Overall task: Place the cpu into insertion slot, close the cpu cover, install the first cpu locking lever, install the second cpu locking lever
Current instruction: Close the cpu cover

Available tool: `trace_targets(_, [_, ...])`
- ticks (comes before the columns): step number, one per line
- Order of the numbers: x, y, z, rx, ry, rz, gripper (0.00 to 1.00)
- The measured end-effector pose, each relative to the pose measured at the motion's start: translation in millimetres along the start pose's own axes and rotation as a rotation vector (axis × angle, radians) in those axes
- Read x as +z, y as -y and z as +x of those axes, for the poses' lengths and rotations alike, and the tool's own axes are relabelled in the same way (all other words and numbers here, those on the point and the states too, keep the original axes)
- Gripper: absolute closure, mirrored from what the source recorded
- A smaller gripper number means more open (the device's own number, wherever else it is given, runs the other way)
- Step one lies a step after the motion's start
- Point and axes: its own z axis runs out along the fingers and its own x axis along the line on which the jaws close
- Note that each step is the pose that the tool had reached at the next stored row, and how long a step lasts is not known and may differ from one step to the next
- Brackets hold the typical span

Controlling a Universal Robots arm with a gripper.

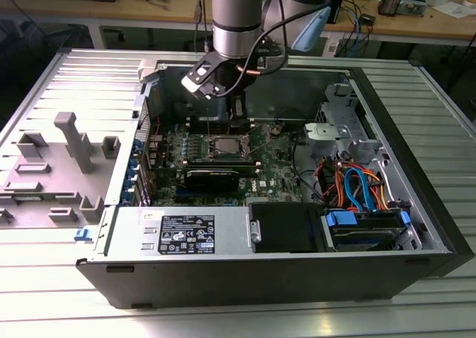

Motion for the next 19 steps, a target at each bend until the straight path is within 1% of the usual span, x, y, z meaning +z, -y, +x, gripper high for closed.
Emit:
trace_targets(3, [0.3, -9.9, -0.9, 0.000, -0.0006, 0.0070, 0.89])
trace_targets(5, [0.5, -14.5, -1.3, -0.001, -0.0009, 0.0100, 0.89])
trace_targets(6, [0.6, -19.3, -1.8, -0.001, -0.0012, 0.0136, 0.89])
trace_targets(7, [0.6, -21.1, -1.9, -0.001, -0.0008, 0.0170, 0.89])
trace_targets(8, [0.0, -21.4, -2.0, -0.001, -0.0004, 0.0189, 0.89])
trace_targets(11, [-1.2, -21.7, -2.0, -0.001, 0.0000, 0.0207, 0.89])
trace_targets(19, [-1.4, -21.8, -2.1, -0.002, 0.0007, 0.0210, 0.89])
